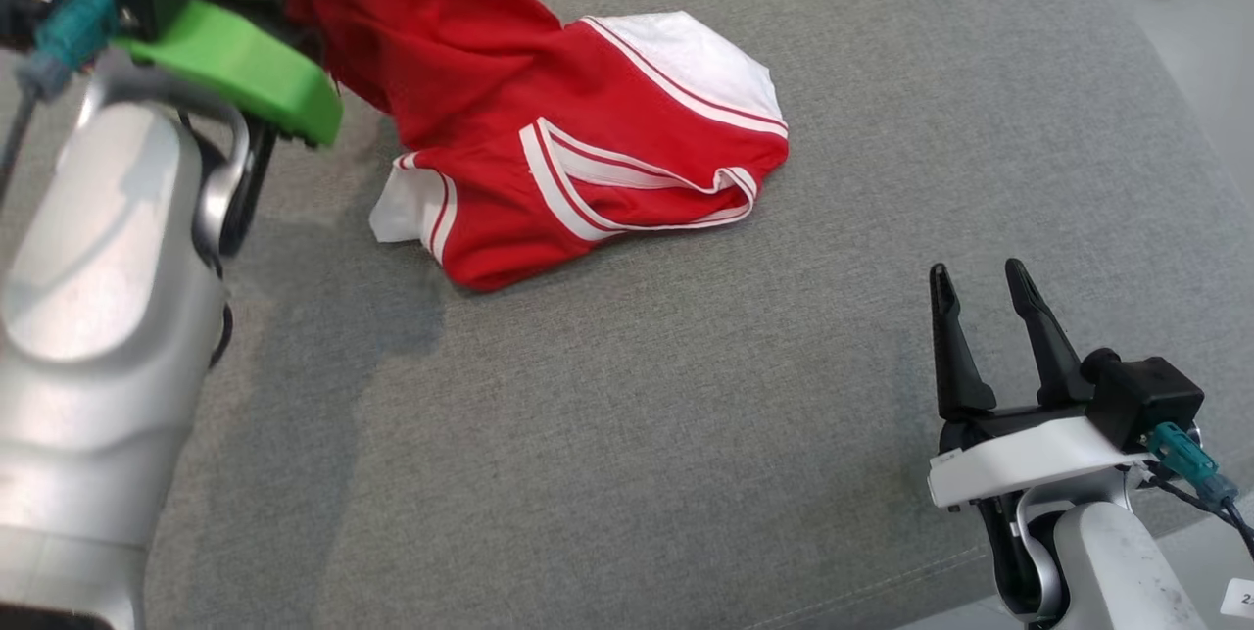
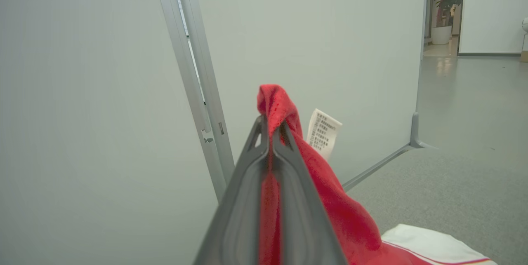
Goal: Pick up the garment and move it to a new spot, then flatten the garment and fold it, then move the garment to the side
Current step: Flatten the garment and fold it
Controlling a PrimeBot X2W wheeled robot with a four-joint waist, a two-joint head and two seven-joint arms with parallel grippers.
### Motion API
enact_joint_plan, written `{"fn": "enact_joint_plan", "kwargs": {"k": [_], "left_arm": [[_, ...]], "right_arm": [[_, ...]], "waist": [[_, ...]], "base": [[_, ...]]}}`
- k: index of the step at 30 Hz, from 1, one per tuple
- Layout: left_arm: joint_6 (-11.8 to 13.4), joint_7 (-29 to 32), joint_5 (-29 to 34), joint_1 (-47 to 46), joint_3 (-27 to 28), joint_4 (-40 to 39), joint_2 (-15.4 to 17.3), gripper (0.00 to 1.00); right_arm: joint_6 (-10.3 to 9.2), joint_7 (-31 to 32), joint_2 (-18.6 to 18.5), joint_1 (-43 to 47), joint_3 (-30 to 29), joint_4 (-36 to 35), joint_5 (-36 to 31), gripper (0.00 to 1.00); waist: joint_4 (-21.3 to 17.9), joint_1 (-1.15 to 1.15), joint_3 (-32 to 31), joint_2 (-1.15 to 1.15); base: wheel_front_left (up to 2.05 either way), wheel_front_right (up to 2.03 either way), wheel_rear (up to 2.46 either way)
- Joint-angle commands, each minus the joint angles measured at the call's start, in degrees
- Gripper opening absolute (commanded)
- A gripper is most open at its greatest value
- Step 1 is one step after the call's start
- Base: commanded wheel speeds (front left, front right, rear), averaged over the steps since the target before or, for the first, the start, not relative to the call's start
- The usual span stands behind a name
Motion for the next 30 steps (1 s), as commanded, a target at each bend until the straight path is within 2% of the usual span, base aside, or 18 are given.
{"fn": "enact_joint_plan", "kwargs": {"k": [1,5,6,10,14,19,20,21,22,23,30], "left_arm": [[1.0,-0.4,0.0,4.3,0.1,-2.1,0.9,0.00],[5.0,-0.8,-1.4,17.7,1.0,-12.4,2.7,0.00],[7.2,-0.9,-2.4,24.8,1.3,-16.7,3.2,0.00],[10.7,-1.2,-4.9,36.9,1.9,-22.3,1.9,0.00],[12.3,-1.5,-6.2,44.0,2.7,-23.9,0.1,0.00],[10.7,-1.8,-7.4,47.8,4.2,-21.6,-2.8,0.00],[10.2,-1.8,-7.5,48.3,4.4,-20.7,-3.3,0.13],[9.8,-1.8,-7.7,48.8,4.9,-20.2,-4.1,0.51],[9.8,-1.8,-7.7,48.8,4.9,-20.2,-4.1,0.51],[9.5,-1.8,-7.6,49.0,5.3,-19.8,-4.6,1.00],[8.6,-1.8,-3.3,50.6,10.4,-22.1,-8.2,1.00]], "right_arm": [[0.00,0.2,-0.1,0.7,-0.2,-0.5,0.0,1.00],[-0.01,0.9,-0.2,1.1,-1.1,-1.4,-0.3,1.00],[0.00,1.5,-0.4,1.2,-1.1,-2.0,-0.5,1.00],[-0.01,2.4,-1.0,0.8,-1.2,-3.0,-0.7,1.00],[-0.01,3.5,-1.6,0.7,-1.2,-3.7,-0.7,1.00],[-0.01,4.6,-2.1,0.9,-1.3,-4.4,-0.7,1.00],[-0.01,4.8,-2.1,1.0,-1.3,-4.4,-0.7,1.00],[-0.01,4.9,-2.2,1.0,-1.3,-4.5,-0.7,1.00],[-0.01,4.9,-2.2,1.0,-1.3,-4.5,-0.7,1.00],[-0.01,5.0,-2.2,1.1,-1.3,-4.6,-0.6,1.00],[0.00,5.6,-2.3,1.7,-2.7,-5.5,-0.4,1.00]], "waist": [[2.0,0.00,-0.7,0.00],[4.7,0.00,-0.6,0.00],[6.0,0.00,-0.4,0.00],[8.3,0.00,-0.1,0.00],[10.1,0.00,-0.1,0.00],[11.4,0.00,-0.4,0.00],[11.5,0.00,-0.5,0.00],[11.6,0.00,-0.6,0.00],[11.6,0.00,-0.6,0.00],[11.7,0.00,-0.7,0.00],[12.0,0.00,-1.9,0.00]], "base": [[0.00,0.00,0.00],[0.00,0.00,0.00],[0.00,0.00,0.00],[0.00,0.00,0.00],[0.00,0.00,0.00],[0.00,0.00,0.00],[0.00,0.00,0.00],[0.00,0.00,0.00],[0.00,0.00,0.00],[0.00,0.00,0.00],[0.00,0.00,0.00]]}}
